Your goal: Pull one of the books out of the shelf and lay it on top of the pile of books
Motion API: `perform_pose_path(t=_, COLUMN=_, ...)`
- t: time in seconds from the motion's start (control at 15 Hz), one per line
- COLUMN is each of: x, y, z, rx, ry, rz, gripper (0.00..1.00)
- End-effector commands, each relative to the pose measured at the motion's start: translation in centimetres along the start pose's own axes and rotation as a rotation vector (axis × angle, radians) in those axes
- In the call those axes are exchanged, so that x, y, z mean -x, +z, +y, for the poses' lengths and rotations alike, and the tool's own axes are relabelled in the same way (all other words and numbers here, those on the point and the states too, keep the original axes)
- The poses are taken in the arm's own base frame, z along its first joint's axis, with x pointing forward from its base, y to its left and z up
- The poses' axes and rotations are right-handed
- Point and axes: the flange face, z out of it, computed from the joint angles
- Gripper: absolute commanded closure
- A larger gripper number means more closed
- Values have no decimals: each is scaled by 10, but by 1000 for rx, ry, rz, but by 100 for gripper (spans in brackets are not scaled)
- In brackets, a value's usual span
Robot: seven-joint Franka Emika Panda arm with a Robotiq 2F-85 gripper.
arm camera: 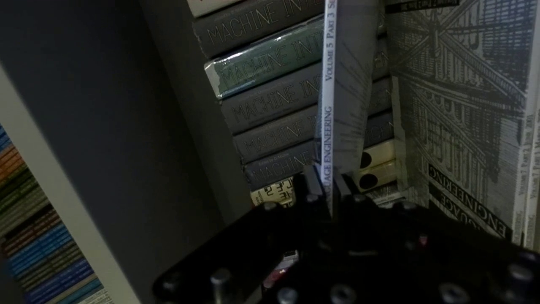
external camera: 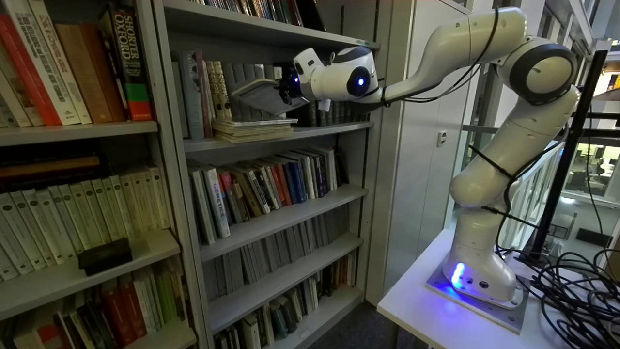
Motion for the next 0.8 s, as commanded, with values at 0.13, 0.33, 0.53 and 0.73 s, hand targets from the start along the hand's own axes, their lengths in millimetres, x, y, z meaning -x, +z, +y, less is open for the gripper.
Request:
perform_pose_path(t=0.13, x=-19, y=0, z=-8, rx=-5, ry=3, rz=45, gripper=98)
perform_pose_path(t=0.33, x=-27, y=1, z=-21, rx=-25, ry=0, rz=52, gripper=98)
perform_pose_path(t=0.53, x=-39, y=2, z=-36, rx=-37, ry=-16, rz=59, gripper=98)
perform_pose_path(t=0.73, x=-58, y=-1, z=-62, rx=-45, ry=-60, rz=74, gripper=98)
